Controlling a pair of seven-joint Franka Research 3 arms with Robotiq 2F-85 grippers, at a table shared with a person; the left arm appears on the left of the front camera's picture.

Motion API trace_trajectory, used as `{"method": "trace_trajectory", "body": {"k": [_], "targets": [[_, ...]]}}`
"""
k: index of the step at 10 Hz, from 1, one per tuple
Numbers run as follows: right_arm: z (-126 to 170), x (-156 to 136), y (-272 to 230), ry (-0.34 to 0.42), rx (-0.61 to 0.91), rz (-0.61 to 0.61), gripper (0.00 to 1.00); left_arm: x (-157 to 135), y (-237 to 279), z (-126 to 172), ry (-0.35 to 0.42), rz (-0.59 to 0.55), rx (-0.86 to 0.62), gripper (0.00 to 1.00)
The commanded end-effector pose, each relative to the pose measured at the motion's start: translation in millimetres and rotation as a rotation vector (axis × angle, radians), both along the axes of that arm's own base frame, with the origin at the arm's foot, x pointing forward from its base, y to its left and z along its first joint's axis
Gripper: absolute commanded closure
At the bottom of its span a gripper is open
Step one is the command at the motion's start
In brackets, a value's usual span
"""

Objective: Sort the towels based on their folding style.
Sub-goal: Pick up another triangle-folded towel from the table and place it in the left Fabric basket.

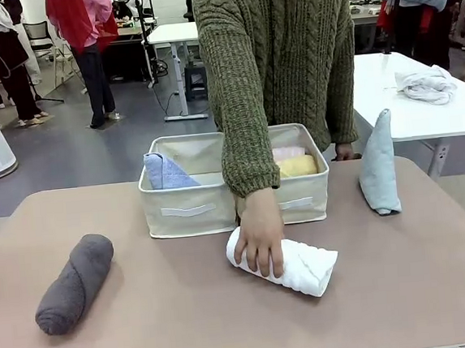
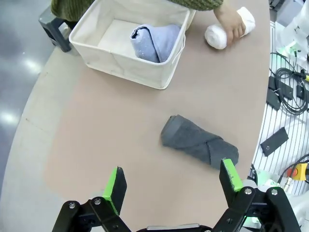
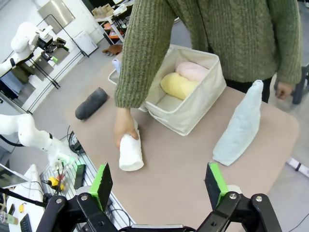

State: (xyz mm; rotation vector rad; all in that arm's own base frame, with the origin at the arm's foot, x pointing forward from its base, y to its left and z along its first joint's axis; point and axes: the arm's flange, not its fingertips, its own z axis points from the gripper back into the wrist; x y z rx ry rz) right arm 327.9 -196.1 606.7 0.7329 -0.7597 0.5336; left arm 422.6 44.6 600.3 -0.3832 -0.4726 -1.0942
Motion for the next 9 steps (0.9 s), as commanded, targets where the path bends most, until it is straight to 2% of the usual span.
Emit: {"method": "trace_trajectory", "body": {"k": [1, 4, 6, 7, 8, 9], "targets": [[-0.5, 0.5, 0.1, -0.007, 0.010, 0.009, 0.00, -2.3, 2.6, 1.5, 0.001, 0.002, -0.002, 0.00], [-0.5, 0.5, 0.1, -0.007, 0.010, 0.009, 0.00, -0.2, 1.5, 0.1, 0.000, 0.003, -0.001, 0.00], [-0.5, 0.5, 0.1, -0.007, 0.010, 0.009, 0.00, 3.9, 54.2, 8.3, 0.004, -0.221, -0.313, 0.00], [-0.5, 0.5, 0.1, -0.007, 0.010, 0.009, 0.00, -1.9, 89.6, 13.8, -0.019, -0.353, -0.407, 0.00], [-0.5, 0.5, 0.1, -0.007, 0.010, 0.009, 0.00, 2.4, 119.0, 14.8, -0.001, -0.440, -0.460, 0.00], [-0.5, 0.5, 0.1, -0.007, 0.010, 0.009, 0.00, 8.8, 142.3, 7.8, -0.010, -0.423, -0.490, 0.00]]}}
